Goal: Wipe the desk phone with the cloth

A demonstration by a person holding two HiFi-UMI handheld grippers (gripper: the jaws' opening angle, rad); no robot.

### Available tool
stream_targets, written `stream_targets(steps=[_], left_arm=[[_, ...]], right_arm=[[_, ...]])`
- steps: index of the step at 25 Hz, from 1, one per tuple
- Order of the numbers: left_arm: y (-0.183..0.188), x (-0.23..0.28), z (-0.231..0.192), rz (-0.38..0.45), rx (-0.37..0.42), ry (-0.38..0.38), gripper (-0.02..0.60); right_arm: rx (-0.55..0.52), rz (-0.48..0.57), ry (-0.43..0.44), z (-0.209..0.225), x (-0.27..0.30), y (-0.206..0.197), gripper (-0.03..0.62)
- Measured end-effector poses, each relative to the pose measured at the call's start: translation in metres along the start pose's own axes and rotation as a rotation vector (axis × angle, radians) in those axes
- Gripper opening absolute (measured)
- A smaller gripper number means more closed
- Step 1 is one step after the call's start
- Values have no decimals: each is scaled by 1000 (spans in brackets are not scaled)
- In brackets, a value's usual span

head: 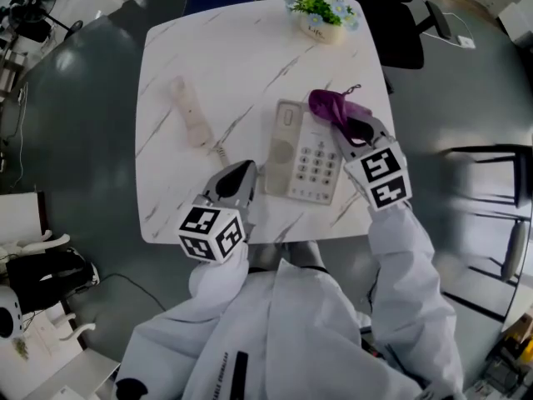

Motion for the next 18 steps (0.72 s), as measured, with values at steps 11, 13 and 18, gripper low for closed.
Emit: stream_targets(steps=[11, 13, 18], left_arm=[[-5, -2, 4, -18, 9, -26, -3], [-7, -4, 4, -21, 9, -32, -3], [-12, -7, 7, -28, 7, -47, -2]], right_arm=[[-4, -40, 19, -10, -3, -5, 41], [-1, -47, 24, -13, -4, -7, 40], [10, -60, 27, -21, -7, -11, 41]])
Point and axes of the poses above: the fingertips, and each gripper's own axes: x forward along the fingers, z to its right, y out of its top, the point moved 3 cm from there along -x, backward along the fingers, and after that the axes turned 5 degrees about -y, right-handed, at the moved point
